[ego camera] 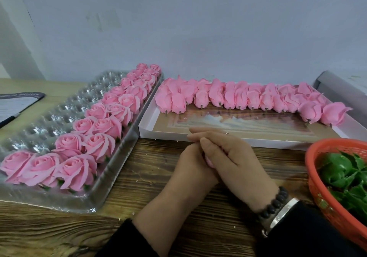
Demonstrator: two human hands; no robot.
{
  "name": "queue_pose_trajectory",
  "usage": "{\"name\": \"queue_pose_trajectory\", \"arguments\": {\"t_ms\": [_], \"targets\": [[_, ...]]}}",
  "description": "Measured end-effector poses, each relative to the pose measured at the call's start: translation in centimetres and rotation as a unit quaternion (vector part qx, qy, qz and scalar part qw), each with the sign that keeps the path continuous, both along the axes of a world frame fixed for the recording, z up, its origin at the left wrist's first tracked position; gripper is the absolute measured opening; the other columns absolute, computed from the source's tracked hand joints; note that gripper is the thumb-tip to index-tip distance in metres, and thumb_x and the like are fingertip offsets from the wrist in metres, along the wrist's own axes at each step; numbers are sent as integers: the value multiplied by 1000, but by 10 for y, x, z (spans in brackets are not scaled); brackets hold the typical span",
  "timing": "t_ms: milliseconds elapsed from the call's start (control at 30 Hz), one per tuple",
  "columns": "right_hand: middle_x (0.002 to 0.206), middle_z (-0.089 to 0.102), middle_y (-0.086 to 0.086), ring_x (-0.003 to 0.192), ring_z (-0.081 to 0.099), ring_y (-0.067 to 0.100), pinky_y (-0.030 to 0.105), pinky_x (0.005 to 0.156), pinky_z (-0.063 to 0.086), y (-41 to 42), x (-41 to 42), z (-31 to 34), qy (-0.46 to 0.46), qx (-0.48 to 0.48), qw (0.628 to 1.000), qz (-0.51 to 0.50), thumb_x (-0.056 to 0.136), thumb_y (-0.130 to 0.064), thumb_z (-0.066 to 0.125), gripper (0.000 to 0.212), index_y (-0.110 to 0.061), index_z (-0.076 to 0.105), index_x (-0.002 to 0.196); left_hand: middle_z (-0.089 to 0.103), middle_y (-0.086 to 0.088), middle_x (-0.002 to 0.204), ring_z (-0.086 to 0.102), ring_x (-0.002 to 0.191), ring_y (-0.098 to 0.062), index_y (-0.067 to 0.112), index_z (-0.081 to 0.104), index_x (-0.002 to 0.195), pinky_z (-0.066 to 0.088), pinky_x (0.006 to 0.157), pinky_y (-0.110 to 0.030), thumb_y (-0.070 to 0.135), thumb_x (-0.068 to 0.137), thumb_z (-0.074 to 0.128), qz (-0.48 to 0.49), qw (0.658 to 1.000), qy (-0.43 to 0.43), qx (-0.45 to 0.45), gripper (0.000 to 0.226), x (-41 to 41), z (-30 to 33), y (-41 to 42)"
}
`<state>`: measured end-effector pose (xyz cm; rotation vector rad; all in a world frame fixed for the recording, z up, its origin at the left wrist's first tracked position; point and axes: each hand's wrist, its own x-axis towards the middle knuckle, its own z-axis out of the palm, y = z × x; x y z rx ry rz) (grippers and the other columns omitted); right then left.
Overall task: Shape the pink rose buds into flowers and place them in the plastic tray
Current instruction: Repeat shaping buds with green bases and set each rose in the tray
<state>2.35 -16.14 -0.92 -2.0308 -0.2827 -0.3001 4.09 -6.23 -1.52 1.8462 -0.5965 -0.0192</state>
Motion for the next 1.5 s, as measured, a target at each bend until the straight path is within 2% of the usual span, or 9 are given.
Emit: {"name": "queue_pose_trajectory", "arguments": {"t_ms": [133, 367, 600, 733, 833, 967, 1133, 1300, 1500], "targets": [[114, 63, -23, 111, 53, -8, 19, 102, 38, -4, -1, 2, 21, -62, 997, 51, 86, -32, 40, 34, -33, 68, 106, 54, 22, 82, 52, 81, 24, 24, 55, 88, 39, 68, 2, 0, 81, 62, -60, 997, -23, 32, 26, -3, 4, 3], [106, 66, -24, 101, 58, -10, 20, 91, 47, -8, -3, 0, 29, -10, 999, 32, 69, -63, 52, 44, -43, 61, 107, 70, -7, 86, 67, 81, -15, 3, 67, 89, 56, 74, -32, 0, 82, 64, -46, 997, 26, -51, 8, -5, 3, 7], [99, 70, -13, 93, 63, -3, 9, 78, 46, -9, -2, 4, 36, 64, 995, 68, 66, -43, 72, 41, -32, 65, 106, 65, 6, 69, 62, 67, 3, 13, 65, 73, 47, 60, -10, -9, 79, 63, -56, 994, 5, -94, 22, -5, 9, 7], [104, 68, -15, 99, 60, -6, 7, 83, 42, -15, -1, 4, 38, 56, 995, 68, 63, -39, 73, 53, -35, 59, 114, 68, -14, 72, 60, 64, -8, -3, 66, 76, 50, 59, -18, -6, 79, 64, -1, 995, 22, -97, 5, -2, 8, 7], [114, 62, -23, 107, 54, -11, 5, 88, 40, -13, -3, 5, 24, 53, 997, 53, 58, -51, 76, 61, -46, 52, 114, 69, -3, 75, 64, 69, -7, 15, 67, 77, 53, 63, -17, 6, 83, 64, 30, 998, -2, -53, 12, 1, 4, 8], [116, 58, -29, 111, 51, -11, 10, 91, 42, 3, -4, 2, -15, 22, 1000, -14, 63, -71, 52, 49, -54, 51, 109, 64, 14, 73, 62, 73, 6, 21, 64, 85, 49, 66, -9, 1, 85, 60, 13, 1000, -7, -26, 20, -3, 0, 3], [110, 59, -24, 110, 51, -10, 6, 95, 34, 3, 0, 0, -47, -10, 999, -16, 86, -44, 46, 36, -26, 69, 107, 61, 15, 78, 60, 77, 12, 27, 57, 82, 44, 65, -4, -5, 82, 61, -14, 999, 18, -43, 32, -4, 4, -2], [117, 62, -21, 114, 49, -11, 12, 103, 33, -4, -1, 5, 11, -84, 994, 72, 84, -34, 45, 37, -31, 65, 114, 42, 16, 96, 29, 80, 23, 15, 50, 113, 20, 72, 11, 4, 92, 47, -33, 992, -23, 120, 24, -2, 8, 2], [111, 62, -27, 106, 53, -14, 9, 90, 41, -7, -6, 4, 13, -9, 999, 31, 64, -69, 51, 52, -50, 54, 112, 68, 0, 79, 66, 76, -4, 2, 66, 94, 55, 68, -22, 1, 85, 60, -18, 1000, 6, 16, 10, -3, 4, 10]]}}
